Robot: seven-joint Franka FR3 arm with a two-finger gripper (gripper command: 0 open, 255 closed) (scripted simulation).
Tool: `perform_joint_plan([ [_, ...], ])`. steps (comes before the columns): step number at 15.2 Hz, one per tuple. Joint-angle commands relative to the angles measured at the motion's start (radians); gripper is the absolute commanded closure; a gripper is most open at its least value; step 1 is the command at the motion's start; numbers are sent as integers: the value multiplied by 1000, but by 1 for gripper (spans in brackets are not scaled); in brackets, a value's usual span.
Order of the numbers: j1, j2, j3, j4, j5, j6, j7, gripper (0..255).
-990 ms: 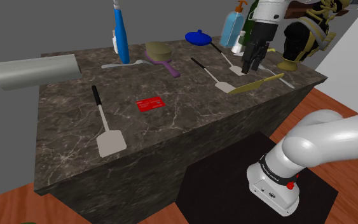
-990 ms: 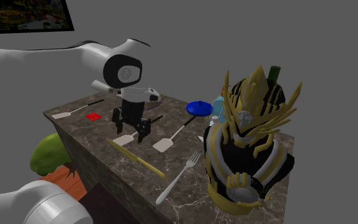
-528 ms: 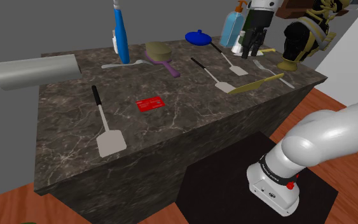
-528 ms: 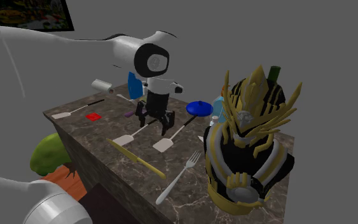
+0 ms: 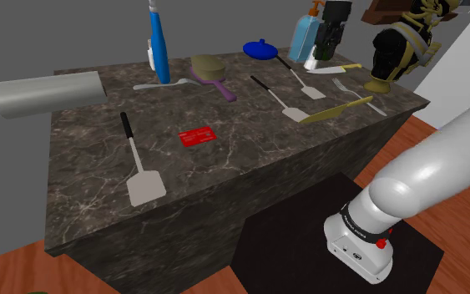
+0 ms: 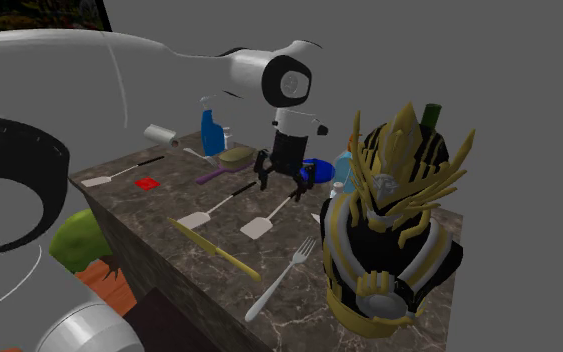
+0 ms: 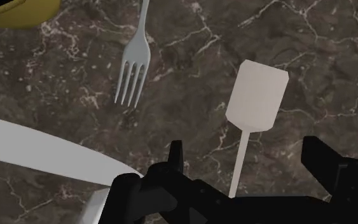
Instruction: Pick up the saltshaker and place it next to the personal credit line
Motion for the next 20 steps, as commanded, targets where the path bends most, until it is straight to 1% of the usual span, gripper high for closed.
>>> perform_joint_plan([
  [1,-13,82,-25,95,2,-15,-46,0],
  [4,-36,208,-52,253,17,-53,-104,0],
  [7,-70,348,-73,440,44,-106,-162,0],
  [9,-104,453,-84,591,68,-155,-198,0],
  [11,-151,578,-90,782,99,-224,-232,0],
  [12,-171,621,-89,853,110,-251,-241,0],
  [16,-144,558,-90,700,89,-161,-234,0],
  [19,-130,522,-90,607,77,-102,-229,0],
  [20,-129,516,-89,590,75,-92,-228,0],
])
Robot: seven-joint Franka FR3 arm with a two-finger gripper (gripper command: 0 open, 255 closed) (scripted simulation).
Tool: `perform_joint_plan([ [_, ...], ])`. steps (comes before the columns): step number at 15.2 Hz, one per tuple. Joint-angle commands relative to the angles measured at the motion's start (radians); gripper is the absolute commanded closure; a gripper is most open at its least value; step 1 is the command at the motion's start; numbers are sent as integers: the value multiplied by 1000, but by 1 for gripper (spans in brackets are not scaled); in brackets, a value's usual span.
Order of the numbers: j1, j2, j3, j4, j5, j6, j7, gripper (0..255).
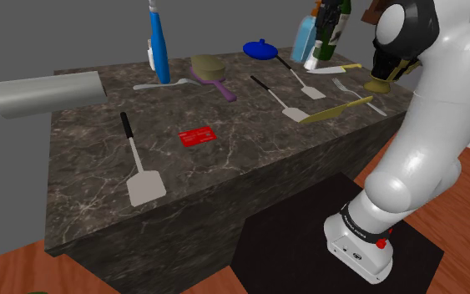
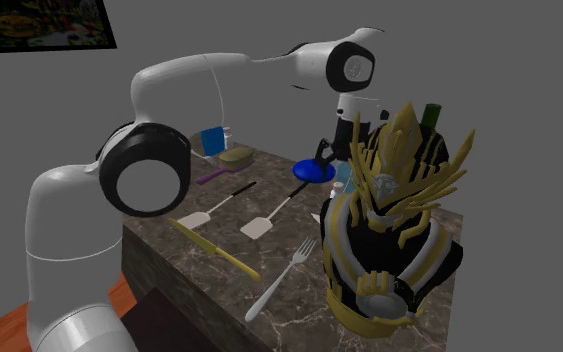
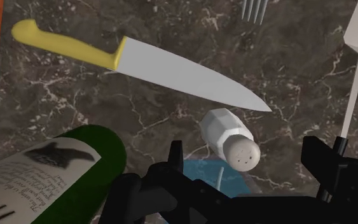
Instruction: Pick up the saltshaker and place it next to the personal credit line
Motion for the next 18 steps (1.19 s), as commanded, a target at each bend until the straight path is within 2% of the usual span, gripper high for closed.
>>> perform_joint_plan([
  [1,5,26,5,-45,-2,15,3,0],
  [7,3,26,7,-45,-3,15,4,0],
  [8,9,4,6,-82,-11,31,5,255],
  [10,-1,39,6,-29,1,11,0,255],
  [12,4,1,2,-87,-13,34,-5,255],
  [13,-8,23,0,-50,-6,18,-15,255],
  [15,-13,28,-2,-46,-4,19,-21,255],
  [18,0,31,7,-23,-1,-2,2,255],
])
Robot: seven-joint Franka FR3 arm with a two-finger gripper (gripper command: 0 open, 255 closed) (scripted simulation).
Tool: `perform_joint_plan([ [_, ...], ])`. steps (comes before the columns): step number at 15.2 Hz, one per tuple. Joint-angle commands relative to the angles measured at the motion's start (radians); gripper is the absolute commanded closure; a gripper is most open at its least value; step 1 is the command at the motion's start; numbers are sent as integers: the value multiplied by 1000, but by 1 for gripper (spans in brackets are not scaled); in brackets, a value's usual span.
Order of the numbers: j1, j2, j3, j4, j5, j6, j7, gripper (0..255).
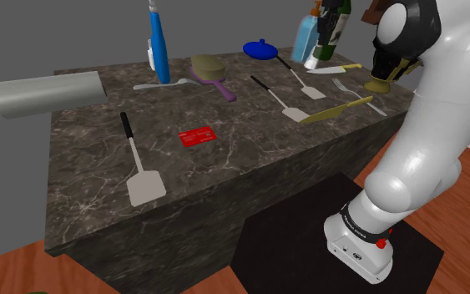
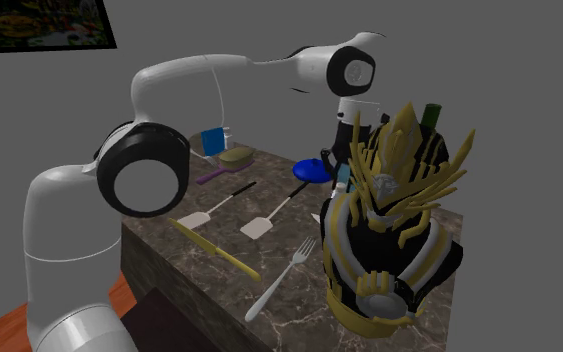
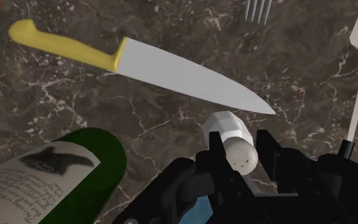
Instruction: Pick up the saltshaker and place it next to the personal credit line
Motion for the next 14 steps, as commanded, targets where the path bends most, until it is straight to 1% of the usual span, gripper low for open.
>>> perform_joint_plan([
  [1,-1,45,5,30,5,-39,3,255],
  [8,-31,107,3,222,26,-170,-10,255],
  [11,-53,151,3,335,41,-240,-16,255],
  [13,-74,191,5,430,55,-295,-20,255],
  [14,-37,132,6,341,37,-265,0,255],
])
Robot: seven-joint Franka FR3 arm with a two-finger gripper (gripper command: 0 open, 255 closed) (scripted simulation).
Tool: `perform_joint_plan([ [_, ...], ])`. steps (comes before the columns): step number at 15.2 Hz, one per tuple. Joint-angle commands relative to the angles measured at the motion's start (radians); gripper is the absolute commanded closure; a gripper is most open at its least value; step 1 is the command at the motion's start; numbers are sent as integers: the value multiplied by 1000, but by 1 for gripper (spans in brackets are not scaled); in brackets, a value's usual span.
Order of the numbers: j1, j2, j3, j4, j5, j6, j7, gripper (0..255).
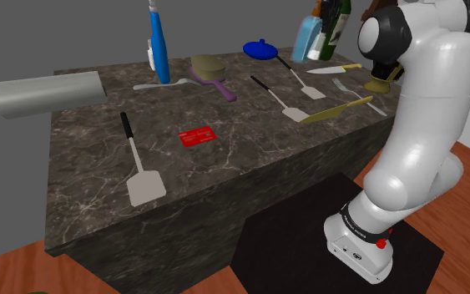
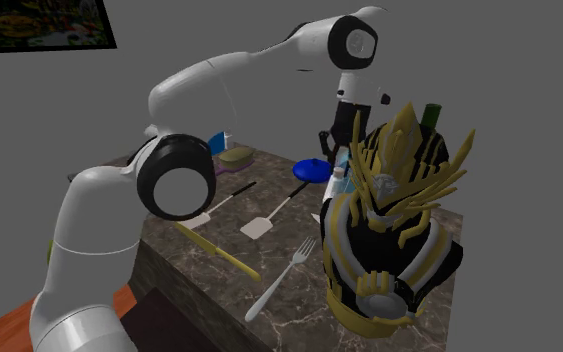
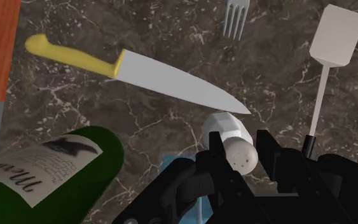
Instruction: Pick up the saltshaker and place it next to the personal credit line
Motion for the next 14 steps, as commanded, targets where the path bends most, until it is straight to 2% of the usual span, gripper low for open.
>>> perform_joint_plan([
  [1,45,-65,3,-84,-17,18,32,255],
  [4,123,-187,16,-243,-50,57,101,255],
  [7,186,-285,39,-356,-72,76,176,255],
  [14,295,-456,116,-528,-88,81,359,255],
])
